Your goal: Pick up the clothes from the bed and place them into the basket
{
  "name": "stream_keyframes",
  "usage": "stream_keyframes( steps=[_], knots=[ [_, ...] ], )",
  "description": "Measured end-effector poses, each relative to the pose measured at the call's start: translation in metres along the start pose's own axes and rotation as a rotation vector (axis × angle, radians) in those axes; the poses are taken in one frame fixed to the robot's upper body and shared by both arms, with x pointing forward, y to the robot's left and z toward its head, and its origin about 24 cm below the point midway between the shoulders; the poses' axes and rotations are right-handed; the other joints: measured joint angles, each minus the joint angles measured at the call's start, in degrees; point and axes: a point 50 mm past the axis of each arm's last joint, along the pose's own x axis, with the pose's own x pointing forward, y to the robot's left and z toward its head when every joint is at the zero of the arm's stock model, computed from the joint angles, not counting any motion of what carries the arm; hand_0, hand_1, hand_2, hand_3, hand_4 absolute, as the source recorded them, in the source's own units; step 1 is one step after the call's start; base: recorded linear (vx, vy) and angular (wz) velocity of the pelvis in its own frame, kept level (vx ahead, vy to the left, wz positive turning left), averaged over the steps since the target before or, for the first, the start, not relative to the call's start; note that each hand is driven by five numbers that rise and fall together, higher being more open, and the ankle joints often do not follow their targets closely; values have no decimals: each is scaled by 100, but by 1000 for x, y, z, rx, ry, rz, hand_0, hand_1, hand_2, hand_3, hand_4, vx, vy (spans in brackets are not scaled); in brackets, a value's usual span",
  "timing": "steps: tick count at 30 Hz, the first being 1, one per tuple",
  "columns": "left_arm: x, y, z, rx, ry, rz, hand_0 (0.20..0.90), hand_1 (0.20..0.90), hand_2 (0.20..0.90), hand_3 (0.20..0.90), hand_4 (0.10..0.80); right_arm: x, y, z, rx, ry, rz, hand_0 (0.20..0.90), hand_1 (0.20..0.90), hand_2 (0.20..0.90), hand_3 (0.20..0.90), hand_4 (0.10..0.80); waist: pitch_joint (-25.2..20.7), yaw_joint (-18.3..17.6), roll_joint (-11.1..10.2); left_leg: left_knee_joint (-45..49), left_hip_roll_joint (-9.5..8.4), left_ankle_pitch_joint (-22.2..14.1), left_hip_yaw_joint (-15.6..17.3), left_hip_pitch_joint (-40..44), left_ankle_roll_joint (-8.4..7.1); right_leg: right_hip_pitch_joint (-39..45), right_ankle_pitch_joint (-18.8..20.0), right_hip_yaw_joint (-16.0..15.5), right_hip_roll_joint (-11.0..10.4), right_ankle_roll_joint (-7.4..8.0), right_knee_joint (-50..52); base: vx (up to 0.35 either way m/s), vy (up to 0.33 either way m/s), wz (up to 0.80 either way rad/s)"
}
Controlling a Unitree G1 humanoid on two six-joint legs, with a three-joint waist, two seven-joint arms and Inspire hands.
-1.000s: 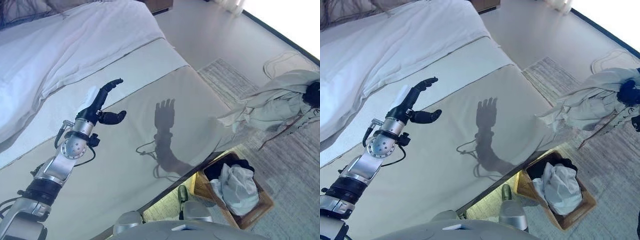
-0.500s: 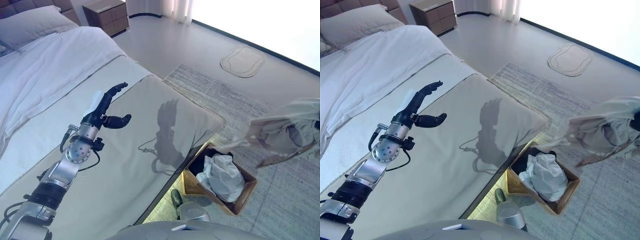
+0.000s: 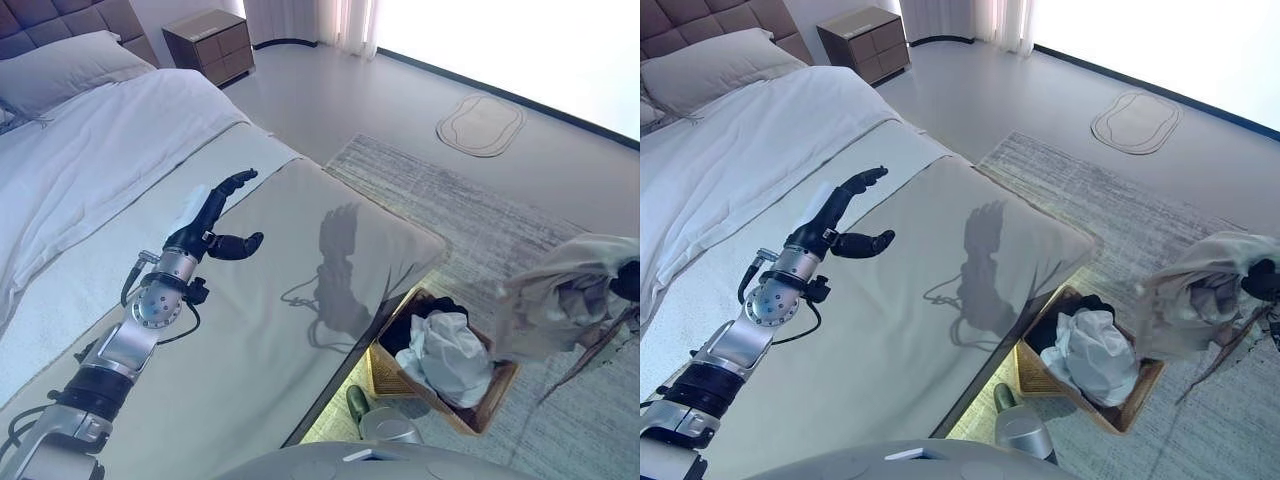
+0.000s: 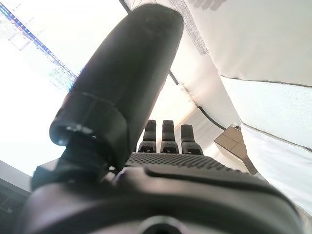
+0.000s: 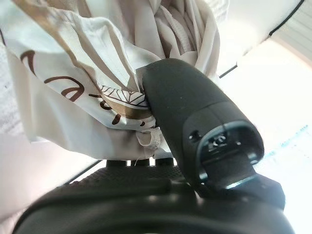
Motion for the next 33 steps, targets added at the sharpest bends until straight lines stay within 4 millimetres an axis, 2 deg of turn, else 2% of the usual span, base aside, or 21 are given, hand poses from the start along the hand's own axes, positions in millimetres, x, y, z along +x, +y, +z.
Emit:
stream_keyframes(
  steps=[8,14,19,26,33],
  knots=[
    [0,-2,-1,-2,17,-7,900,900,900,900,800,1,35,-22,22,90,99,300,300,300,200,100,-3,65,0,0,6,1,10,2,-1,2,3,-4,1,-4,0,-1,-4,0],
    [0,-2,-1,-1,17,-9,900,900,900,900,800,-3,53,-42,-10,175,142,300,300,300,200,100,-5,135,5,-2,10,1,2,-4,-1,3,3,-20,-10,-3,0,0,0,0],
    [0,0,-3,12,30,-24,900,900,900,900,800,-4,62,-54,-12,237,156,300,300,300,200,100,-9,136,12,-8,5,1,-7,-11,-1,3,3,-36,-38,-3,-1,-7,-13,1],
    [-1,-10,-3,9,35,-75,900,900,900,900,800,-6,76,-58,-9,260,177,300,300,300,200,100,-24,131,37,-8,-10,1,-21,-31,-1,-5,2,-70,-72,-2,-1,1,-3,1],
    [-1,-11,-3,9,35,-106,900,900,900,900,800,-7,77,-61,-7,275,162,300,300,300,200,100,-108,144,199,-7,-7,5,-63,-108,-6,-55,3,-132,-76,-1,-1,0,-22,3]
  ],
)
